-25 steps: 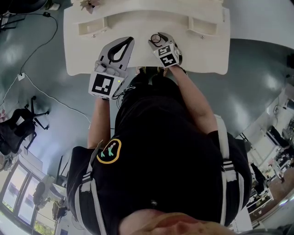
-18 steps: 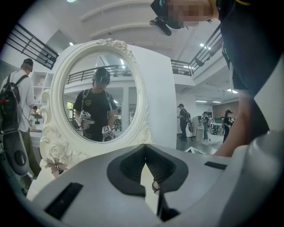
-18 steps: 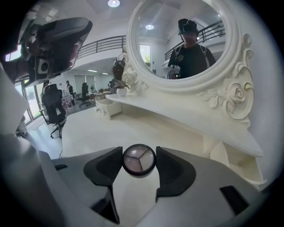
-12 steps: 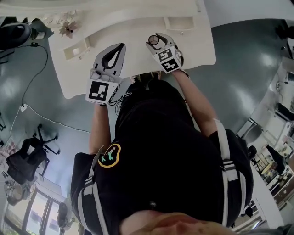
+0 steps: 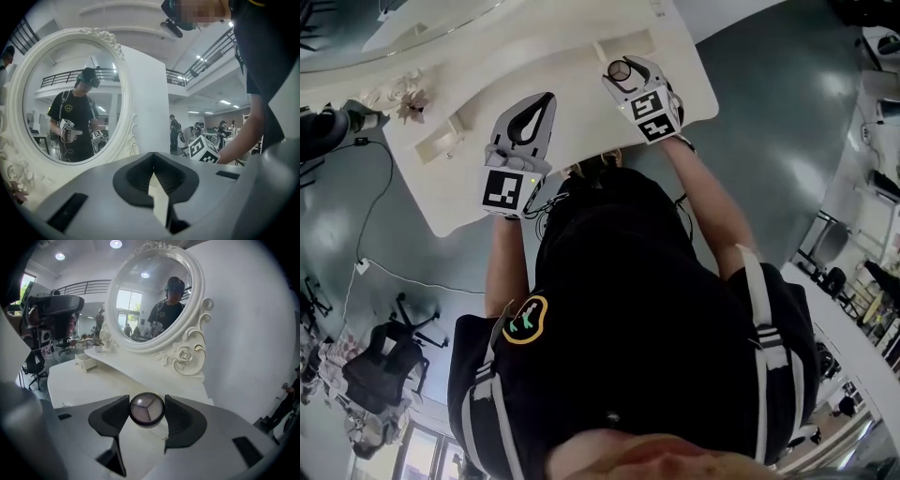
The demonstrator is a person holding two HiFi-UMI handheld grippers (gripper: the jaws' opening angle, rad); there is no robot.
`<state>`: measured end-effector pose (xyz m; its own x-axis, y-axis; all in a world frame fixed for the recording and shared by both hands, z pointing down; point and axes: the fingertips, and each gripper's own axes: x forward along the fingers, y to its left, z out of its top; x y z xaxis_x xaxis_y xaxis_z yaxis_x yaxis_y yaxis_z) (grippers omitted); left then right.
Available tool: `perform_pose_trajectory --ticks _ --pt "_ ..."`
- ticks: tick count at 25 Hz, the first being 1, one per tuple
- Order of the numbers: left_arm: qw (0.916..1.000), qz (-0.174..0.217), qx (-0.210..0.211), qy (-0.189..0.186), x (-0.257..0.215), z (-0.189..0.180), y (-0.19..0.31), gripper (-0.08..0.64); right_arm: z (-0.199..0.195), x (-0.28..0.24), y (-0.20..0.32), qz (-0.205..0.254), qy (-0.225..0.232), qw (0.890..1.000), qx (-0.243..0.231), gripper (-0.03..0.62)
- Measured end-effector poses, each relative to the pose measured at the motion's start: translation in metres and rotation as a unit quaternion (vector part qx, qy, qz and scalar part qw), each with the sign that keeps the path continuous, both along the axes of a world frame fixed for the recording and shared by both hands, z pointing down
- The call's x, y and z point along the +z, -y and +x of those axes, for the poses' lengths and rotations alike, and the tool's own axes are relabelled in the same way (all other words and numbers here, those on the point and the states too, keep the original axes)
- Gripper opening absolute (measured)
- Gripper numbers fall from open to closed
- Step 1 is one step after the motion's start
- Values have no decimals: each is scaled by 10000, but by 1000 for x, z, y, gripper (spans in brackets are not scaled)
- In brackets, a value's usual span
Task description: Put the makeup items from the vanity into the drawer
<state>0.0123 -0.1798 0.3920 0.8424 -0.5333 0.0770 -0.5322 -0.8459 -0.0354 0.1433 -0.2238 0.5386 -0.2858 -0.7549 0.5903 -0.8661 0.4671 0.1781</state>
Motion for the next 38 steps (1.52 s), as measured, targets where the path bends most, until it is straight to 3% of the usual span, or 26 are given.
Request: perform_pose_trajectory --ticks 5,13,33,38 --pt "9998 139 70 136 -1 8 4 18 19 4 13 -73 86 9998 176 256" --pt "9998 122 -22 180 1 -1 6 18 54 37 56 -562 35 9969 547 256" --pt "9996 -36 139 223 12 22 31 18 71 81 73 -1309 50 9864 996 256" --pt "9995 -105 174 227 17 29 37 18 67 76 77 -1328 106 9872 877 256"
